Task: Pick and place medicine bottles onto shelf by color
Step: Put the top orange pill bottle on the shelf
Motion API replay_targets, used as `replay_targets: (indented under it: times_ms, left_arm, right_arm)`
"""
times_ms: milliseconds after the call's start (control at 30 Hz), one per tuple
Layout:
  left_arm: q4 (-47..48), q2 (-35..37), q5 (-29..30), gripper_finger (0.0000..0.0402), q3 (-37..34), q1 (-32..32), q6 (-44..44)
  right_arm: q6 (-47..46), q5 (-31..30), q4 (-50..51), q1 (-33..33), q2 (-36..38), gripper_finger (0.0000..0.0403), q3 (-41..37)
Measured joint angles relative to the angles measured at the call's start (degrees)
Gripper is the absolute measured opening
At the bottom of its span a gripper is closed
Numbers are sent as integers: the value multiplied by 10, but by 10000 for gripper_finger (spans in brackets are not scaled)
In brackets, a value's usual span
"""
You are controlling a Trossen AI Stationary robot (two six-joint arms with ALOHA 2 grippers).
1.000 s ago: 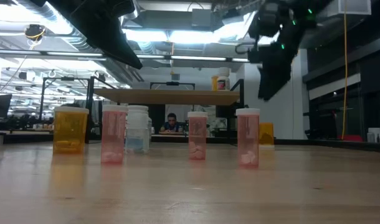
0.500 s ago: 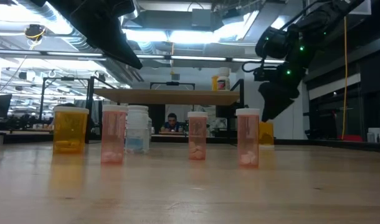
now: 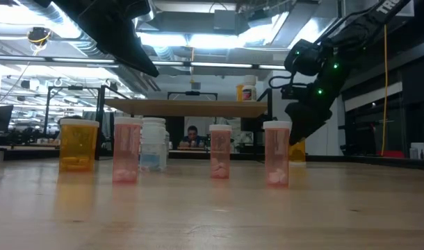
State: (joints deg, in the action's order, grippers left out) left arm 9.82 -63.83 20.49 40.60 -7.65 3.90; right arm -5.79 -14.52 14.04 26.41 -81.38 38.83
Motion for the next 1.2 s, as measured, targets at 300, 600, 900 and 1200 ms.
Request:
replay_targets:
  times_ms: [300,600,900,1200]
  left_arm:
    - [0,0,0,181,0,0,0]
    - [0,0,0,181,0,0,1]
    - [0,0,0,181,0,0,2]
    - [0,0,0,181,0,0,2]
  right_arm:
    - [-19,28,8,0,1,173,0]
    - [-55,104,34,-16,12,173,3]
    - [-106,186,102,-71,58,173,-1]
    - [-167,290,78,-121,56,174,-2]
